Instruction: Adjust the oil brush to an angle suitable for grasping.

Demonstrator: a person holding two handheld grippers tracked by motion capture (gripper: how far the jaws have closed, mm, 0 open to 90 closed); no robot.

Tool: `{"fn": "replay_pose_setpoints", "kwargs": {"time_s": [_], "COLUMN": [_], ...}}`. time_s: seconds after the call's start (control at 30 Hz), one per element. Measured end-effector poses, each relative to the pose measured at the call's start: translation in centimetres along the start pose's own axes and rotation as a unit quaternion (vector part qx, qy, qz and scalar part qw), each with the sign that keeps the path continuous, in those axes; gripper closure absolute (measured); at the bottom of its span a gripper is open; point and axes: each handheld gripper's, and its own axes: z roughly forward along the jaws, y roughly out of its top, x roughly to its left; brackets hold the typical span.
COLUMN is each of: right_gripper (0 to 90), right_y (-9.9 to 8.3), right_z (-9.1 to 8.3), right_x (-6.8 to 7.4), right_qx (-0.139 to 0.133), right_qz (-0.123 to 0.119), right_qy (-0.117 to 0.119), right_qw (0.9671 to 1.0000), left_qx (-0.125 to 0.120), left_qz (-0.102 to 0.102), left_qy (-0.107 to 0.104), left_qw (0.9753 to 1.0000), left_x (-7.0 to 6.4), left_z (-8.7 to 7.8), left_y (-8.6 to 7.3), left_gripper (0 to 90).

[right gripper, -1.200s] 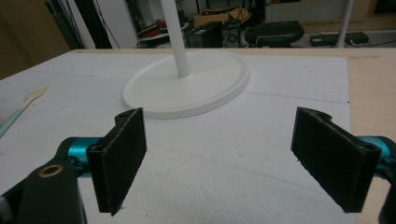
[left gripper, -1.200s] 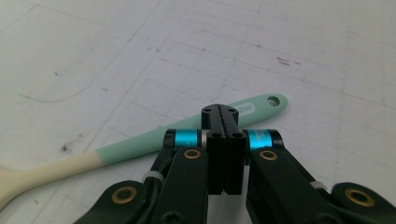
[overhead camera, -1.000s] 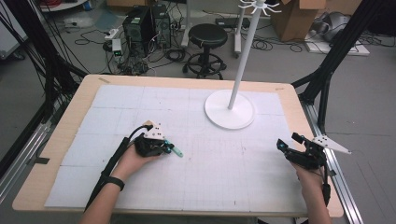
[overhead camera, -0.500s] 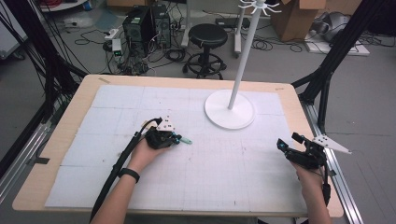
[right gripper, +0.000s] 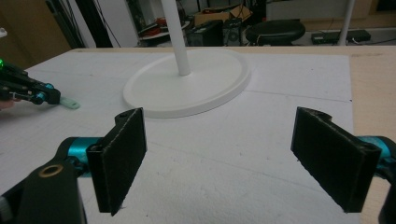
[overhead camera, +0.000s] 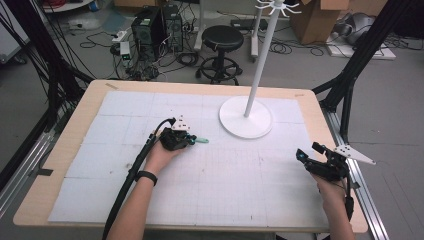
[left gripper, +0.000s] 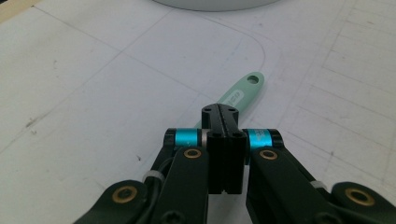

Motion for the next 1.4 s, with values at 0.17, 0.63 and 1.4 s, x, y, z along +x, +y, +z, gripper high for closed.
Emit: {"fn": "replay_pose_setpoints", "kwargs": {"time_s": [0.17,0.63,1.4], "right_gripper": [17.2,17.3,17.3], "right_y": [0.0,0.0,0.0], "right_z": [0.1,0.0,0.0], "right_x": [-0.1,0.0,-0.1], "right_qx": [-0.001,0.000,-0.001], "right_qz": [-0.005,0.002,-0.004], "right_qy": [0.001,-0.001,-0.001], "right_qw": [1.0000,1.0000,1.0000], "left_qx": [-0.003,-0.067,-0.130], "left_qz": [-0.005,-0.009,-0.043], "left_qy": [-0.003,-0.017,-0.017], "left_qw": [1.0000,0.9976,0.9905], "left_x": [0.3,1.2,5.0], "left_z": [-0.2,-5.8,-12.0], "left_y": [-0.1,0.5,-2.5], "left_gripper": [90.0,76.3,19.4]}}
